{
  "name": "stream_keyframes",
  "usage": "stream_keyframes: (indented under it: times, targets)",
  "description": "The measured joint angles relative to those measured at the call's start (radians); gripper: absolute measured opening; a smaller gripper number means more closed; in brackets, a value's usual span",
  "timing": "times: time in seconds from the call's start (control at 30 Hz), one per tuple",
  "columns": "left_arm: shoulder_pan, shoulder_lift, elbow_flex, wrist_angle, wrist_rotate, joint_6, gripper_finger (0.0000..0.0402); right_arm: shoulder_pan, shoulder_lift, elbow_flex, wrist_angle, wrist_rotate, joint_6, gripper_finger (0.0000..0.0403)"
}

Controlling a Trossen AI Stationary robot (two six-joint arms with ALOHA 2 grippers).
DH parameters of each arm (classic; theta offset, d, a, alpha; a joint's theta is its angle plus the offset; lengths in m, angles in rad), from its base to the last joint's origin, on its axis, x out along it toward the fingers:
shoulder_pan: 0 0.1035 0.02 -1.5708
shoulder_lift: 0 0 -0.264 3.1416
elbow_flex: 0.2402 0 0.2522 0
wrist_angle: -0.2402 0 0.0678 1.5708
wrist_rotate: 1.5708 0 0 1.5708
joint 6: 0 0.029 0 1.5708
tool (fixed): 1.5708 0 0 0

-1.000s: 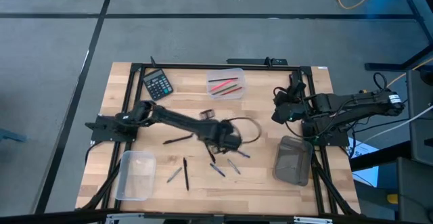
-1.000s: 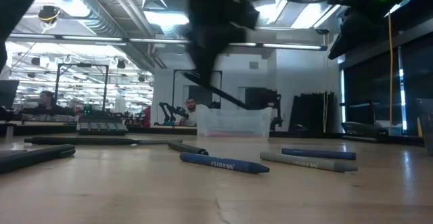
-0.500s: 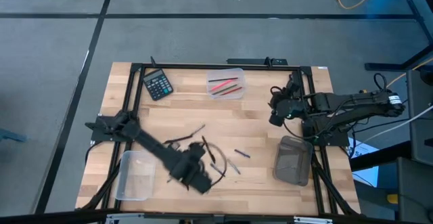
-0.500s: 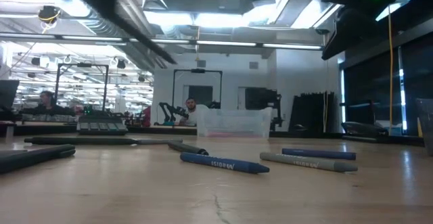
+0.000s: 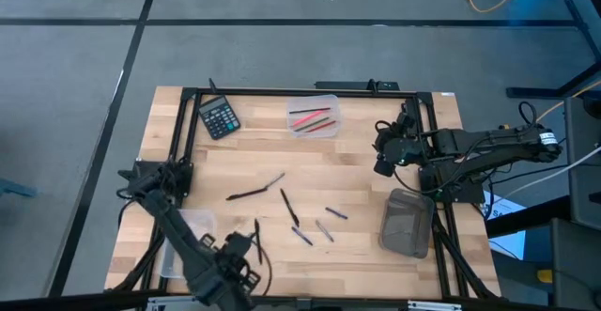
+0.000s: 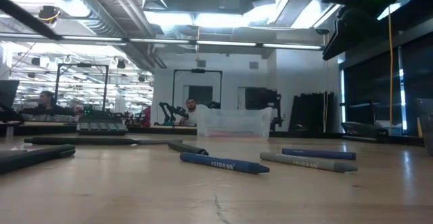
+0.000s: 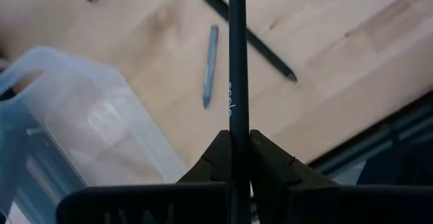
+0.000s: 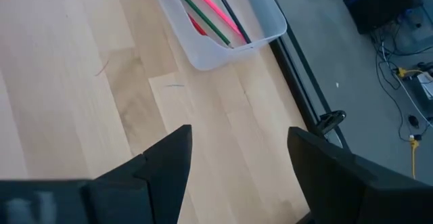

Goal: Sort crayons/erasers/pens/pencils in bins
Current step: Put the black pen into the bottom transparent bin

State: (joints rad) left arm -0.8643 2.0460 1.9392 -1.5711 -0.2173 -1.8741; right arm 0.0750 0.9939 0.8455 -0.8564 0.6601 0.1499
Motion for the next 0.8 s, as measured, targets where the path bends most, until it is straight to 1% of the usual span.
stream_keyframes:
  times: [0.1,0.37,0.53,0.7,0.8]
  targets:
    - [-0.029,0.0,0.0,0.0,0.0,-0.038,0.0017,0.0,0.0,0.0,0.029,0.0,-0.011,0.0245]
    - [-0.071,0.0,0.001,0.0,0.007,-0.131,0.0017,0.0,0.0,0.0,0.199,-0.026,-0.075,0.0245]
    - [-0.085,0.0,0.001,0.0,0.121,-0.165,0.0018,0.0,0.023,0.0,0.23,-0.035,-0.092,0.0245]
    - [-0.114,0.0,0.0,0.0,0.162,-0.192,0.0018,0.0,0.071,0.0,0.217,-0.035,-0.082,0.0245]
    - [-0.124,-0.002,-0.025,0.0,0.196,-0.192,0.0018,0.0,0.105,0.0,0.217,-0.035,-0.081,0.0245]
